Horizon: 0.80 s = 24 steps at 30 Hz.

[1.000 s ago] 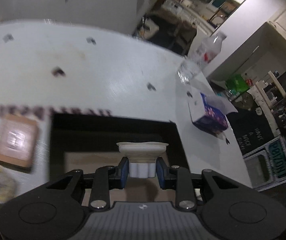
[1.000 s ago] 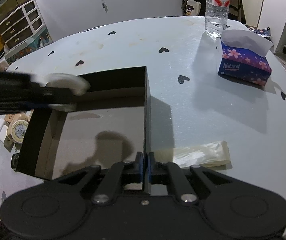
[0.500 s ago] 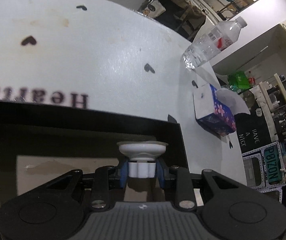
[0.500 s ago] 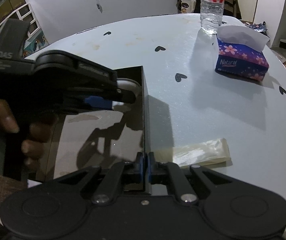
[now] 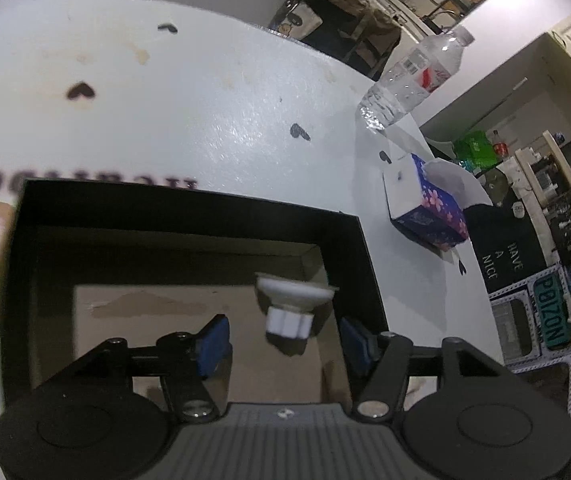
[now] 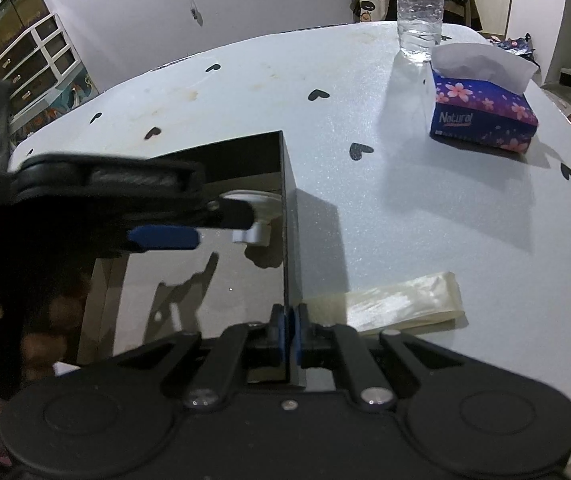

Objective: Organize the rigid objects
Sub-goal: 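Move the left gripper back over the items toward the black smartwatch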

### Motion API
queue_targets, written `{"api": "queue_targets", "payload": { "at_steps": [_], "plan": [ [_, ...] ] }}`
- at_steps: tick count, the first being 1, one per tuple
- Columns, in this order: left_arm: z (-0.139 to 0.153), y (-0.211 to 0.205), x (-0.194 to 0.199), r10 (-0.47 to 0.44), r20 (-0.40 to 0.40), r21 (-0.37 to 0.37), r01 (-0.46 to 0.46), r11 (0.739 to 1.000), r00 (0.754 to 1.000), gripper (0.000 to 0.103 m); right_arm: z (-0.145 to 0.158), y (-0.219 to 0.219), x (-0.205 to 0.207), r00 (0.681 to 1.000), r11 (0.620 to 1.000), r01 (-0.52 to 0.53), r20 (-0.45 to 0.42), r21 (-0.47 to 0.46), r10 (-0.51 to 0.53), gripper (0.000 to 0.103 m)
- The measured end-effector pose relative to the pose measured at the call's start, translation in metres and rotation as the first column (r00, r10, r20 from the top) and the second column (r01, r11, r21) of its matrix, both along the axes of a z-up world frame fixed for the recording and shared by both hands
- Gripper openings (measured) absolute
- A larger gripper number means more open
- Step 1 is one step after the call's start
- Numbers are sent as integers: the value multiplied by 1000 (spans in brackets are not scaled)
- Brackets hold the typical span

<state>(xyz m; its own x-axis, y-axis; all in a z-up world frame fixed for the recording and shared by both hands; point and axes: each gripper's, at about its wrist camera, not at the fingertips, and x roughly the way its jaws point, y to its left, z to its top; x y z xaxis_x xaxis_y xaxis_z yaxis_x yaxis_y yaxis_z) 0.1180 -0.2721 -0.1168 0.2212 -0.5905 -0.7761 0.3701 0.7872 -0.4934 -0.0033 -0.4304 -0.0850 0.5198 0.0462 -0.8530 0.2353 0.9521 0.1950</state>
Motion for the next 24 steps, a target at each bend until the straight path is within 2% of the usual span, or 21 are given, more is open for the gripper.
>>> {"api": "queue_targets", "payload": {
  "at_steps": [7,14,19,21,24],
  "plan": [
    [25,22,-24,-60,102,35,57,998,993,69,0,0,0,1000,1000,0,2,2,0,6],
    [52,46,-49,-103,249,80,86,993,963,83,1,1,0,1000,1000,-6,1,-7,6,6],
    [63,65,-61,-92,297,79,72,994,950,92,1,1,0,1000,1000,-5,0,-8,5,6],
    [67,72,-66,-79,326,79,56,995,942,100,1,2,0,1000,1000,-7,-1,-10,7,6],
    [73,84,-71,-49,367,74,23,997,929,103,1,2,1,1000,1000,-15,-4,-13,15,6]
  ]
}}
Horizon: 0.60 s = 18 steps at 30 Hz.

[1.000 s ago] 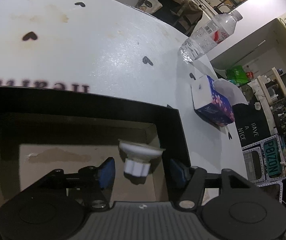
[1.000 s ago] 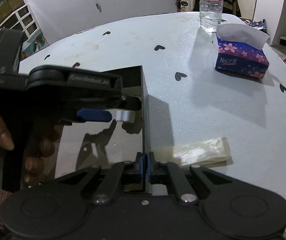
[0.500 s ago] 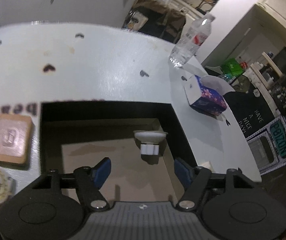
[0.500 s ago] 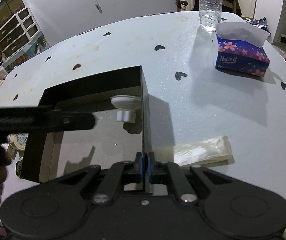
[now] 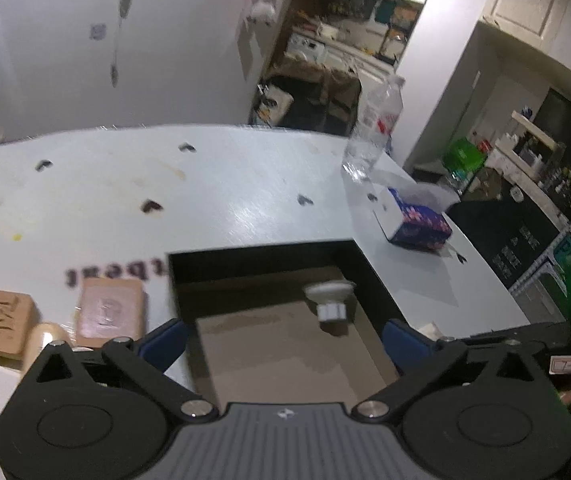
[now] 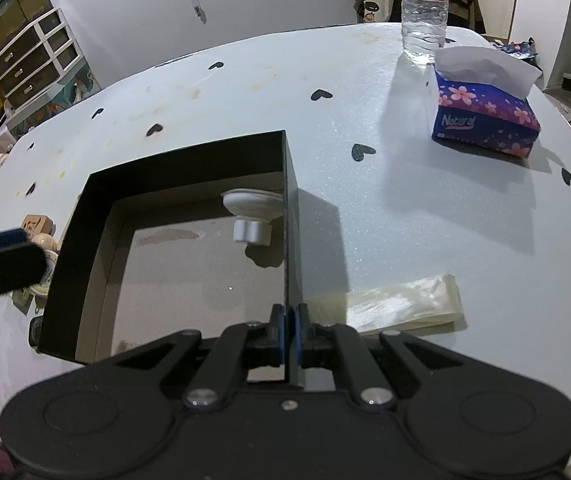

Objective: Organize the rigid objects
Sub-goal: 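Move the left gripper back over the items toward the black smartwatch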

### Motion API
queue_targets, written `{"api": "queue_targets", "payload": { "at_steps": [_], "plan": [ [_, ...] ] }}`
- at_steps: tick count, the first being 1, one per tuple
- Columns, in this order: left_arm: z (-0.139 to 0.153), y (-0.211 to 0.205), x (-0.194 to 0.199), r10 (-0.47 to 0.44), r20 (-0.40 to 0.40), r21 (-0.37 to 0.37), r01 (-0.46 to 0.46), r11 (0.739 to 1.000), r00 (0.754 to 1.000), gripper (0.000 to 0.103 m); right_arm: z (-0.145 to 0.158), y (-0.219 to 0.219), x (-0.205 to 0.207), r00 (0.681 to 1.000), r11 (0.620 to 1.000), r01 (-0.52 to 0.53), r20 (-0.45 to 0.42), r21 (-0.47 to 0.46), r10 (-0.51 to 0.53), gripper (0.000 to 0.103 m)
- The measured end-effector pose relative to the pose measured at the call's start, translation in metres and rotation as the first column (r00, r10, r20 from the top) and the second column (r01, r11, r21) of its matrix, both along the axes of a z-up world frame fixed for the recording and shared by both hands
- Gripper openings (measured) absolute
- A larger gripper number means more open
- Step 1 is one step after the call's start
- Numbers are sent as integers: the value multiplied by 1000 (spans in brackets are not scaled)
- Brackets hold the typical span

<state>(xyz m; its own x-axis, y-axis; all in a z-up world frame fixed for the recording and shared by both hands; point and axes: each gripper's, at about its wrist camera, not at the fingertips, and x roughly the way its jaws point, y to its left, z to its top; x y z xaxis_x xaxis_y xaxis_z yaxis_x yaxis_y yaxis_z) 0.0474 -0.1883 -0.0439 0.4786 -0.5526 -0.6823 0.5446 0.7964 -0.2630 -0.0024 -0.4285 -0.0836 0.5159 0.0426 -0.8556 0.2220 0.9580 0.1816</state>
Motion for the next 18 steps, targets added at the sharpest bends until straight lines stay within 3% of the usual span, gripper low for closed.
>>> {"api": "queue_targets", "payload": {
  "at_steps": [12,18],
  "plan": [
    [-2,55,1,149,23,3,-149,989,989,103,0,0,-1,1000,1000,4,4,-1,-4,6],
    [-23,85,-6,178,21,68,-179,981,984,102,0,1,-1,1000,1000,7,3,-3,-7,6]
  ]
}}
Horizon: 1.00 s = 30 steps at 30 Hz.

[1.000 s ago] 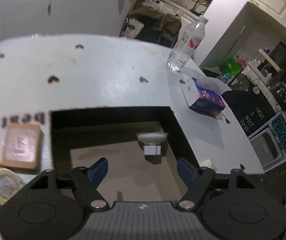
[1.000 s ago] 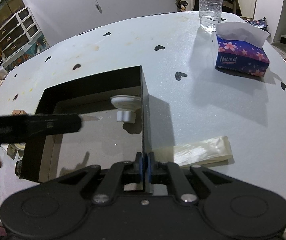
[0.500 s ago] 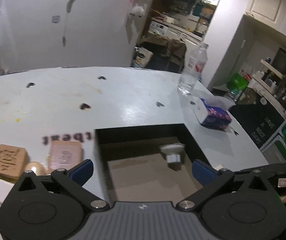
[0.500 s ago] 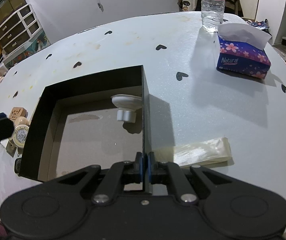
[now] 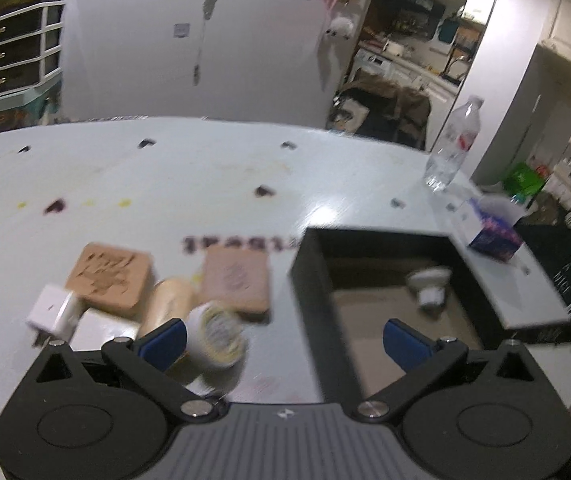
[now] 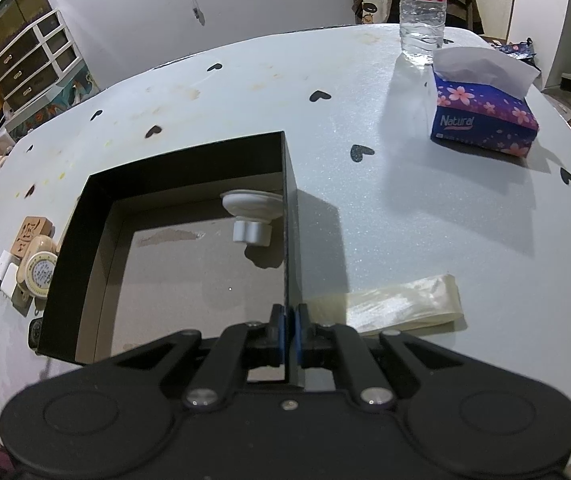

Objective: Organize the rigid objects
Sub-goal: 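Move the left gripper back over the items toward the black smartwatch, then grasp the black smartwatch with the left gripper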

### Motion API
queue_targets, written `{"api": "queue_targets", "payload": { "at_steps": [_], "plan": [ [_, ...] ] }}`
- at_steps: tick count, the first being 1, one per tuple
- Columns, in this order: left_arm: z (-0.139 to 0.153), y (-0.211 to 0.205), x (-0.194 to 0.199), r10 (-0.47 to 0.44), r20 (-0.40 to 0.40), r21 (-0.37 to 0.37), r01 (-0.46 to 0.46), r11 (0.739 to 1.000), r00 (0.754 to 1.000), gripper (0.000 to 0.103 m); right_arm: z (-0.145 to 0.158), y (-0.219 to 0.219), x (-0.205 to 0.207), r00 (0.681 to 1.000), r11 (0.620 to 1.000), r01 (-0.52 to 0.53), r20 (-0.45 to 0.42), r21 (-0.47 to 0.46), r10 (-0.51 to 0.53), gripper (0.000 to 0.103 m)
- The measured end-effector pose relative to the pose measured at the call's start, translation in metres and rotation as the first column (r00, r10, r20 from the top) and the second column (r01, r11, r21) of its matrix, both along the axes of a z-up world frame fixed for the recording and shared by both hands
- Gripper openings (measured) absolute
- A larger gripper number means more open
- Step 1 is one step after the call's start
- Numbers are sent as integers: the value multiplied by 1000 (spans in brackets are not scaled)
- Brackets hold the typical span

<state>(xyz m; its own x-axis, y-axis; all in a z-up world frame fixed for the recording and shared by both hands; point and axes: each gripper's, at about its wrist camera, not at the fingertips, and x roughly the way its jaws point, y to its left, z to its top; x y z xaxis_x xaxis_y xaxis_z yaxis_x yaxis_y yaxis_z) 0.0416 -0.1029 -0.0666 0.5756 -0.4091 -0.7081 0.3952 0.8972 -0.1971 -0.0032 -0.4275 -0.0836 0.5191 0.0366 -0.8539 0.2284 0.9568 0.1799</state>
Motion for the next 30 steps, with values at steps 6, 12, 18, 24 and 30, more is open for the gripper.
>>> {"api": "queue_targets", "payload": {
  "at_steps": [6,12,18,24,30],
  "plan": [
    [-31,25,-6,52,-66,47,-49,998,996,88,0,0,0,1000,1000,0,0,-2,0,5],
    [-59,34,-6,130,-146,101,-116,988,981,70,0,0,0,1000,1000,3,-2,-1,-3,6],
    [-63,36,-3,198,-191,89,-184,979,962,68,0,1,0,1000,1000,5,-7,-5,-5,5],
    [-62,26,2,221,-189,105,-205,973,957,62,0,1,1,1000,1000,1,-9,-8,-1,5],
    [-61,24,2,252,-185,138,-228,964,950,53,-1,1,1,1000,1000,-8,-7,-12,8,5]
  ]
}}
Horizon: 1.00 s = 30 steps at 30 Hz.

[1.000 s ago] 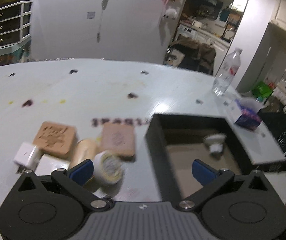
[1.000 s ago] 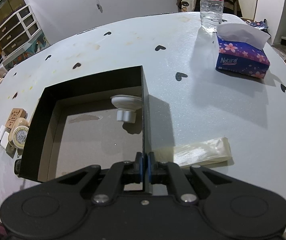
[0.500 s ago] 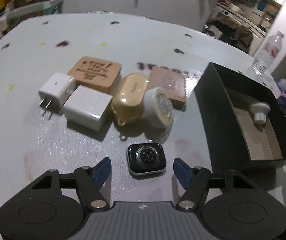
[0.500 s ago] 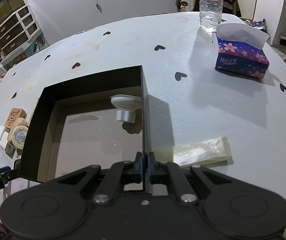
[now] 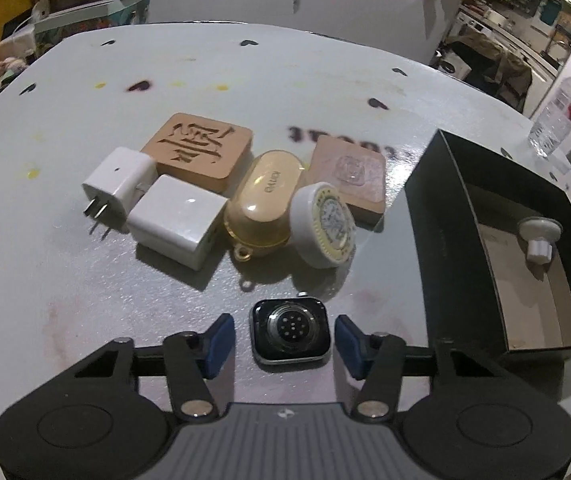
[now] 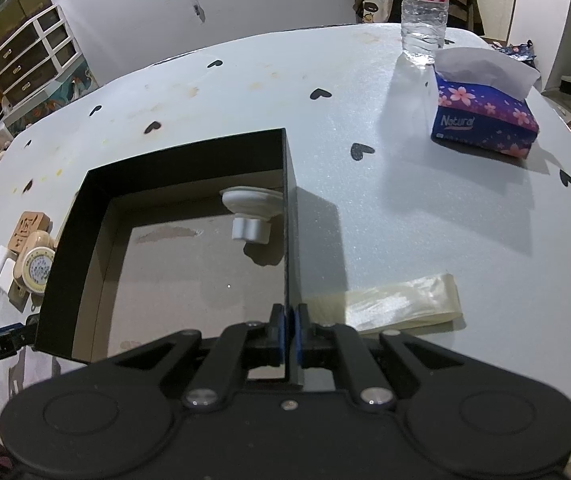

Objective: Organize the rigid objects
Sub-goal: 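Grasp the black smartwatch with the left gripper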

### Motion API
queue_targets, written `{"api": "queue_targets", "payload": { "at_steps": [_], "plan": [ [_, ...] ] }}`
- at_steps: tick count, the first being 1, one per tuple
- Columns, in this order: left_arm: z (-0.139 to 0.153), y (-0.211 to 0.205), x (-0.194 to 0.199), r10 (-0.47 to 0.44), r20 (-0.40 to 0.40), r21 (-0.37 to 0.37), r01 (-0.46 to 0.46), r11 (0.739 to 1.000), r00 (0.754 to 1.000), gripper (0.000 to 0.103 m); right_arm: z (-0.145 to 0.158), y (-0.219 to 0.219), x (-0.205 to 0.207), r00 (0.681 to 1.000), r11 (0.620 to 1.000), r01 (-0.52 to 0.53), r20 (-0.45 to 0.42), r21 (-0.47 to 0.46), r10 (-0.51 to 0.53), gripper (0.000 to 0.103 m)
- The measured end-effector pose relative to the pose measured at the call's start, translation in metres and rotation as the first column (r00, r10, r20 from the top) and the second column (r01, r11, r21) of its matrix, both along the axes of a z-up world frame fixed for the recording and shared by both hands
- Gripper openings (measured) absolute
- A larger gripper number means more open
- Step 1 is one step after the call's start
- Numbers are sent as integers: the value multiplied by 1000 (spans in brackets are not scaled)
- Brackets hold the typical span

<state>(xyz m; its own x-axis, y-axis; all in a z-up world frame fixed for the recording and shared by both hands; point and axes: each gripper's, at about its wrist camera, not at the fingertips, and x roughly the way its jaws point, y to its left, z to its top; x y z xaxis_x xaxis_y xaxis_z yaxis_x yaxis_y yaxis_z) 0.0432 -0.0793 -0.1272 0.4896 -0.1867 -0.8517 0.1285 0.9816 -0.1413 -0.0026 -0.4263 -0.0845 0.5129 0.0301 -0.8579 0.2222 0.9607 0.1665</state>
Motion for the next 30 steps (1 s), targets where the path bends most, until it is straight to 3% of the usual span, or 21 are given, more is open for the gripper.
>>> {"api": "queue_targets", "payload": {
  "at_steps": [6,12,19,30],
  "plan": [
    [3,10,-3,45,-16,-6,-45,999,999,52,0,0,0,1000,1000,-9,0,-5,9,5],
    [2,-2,-4,-3,-19,6,3,1000,1000,52,1,2,1,1000,1000,-19,-2,-17,19,5],
    [-1,-19,-1,-33,3,110,32,993,999,54,1,2,1,1000,1000,-23,-1,-18,23,5],
    [0,-5,-8,7,8,108,-8,994,1000,52,1,2,1,999,999,-36,-1,-22,36,5]
  ]
}}
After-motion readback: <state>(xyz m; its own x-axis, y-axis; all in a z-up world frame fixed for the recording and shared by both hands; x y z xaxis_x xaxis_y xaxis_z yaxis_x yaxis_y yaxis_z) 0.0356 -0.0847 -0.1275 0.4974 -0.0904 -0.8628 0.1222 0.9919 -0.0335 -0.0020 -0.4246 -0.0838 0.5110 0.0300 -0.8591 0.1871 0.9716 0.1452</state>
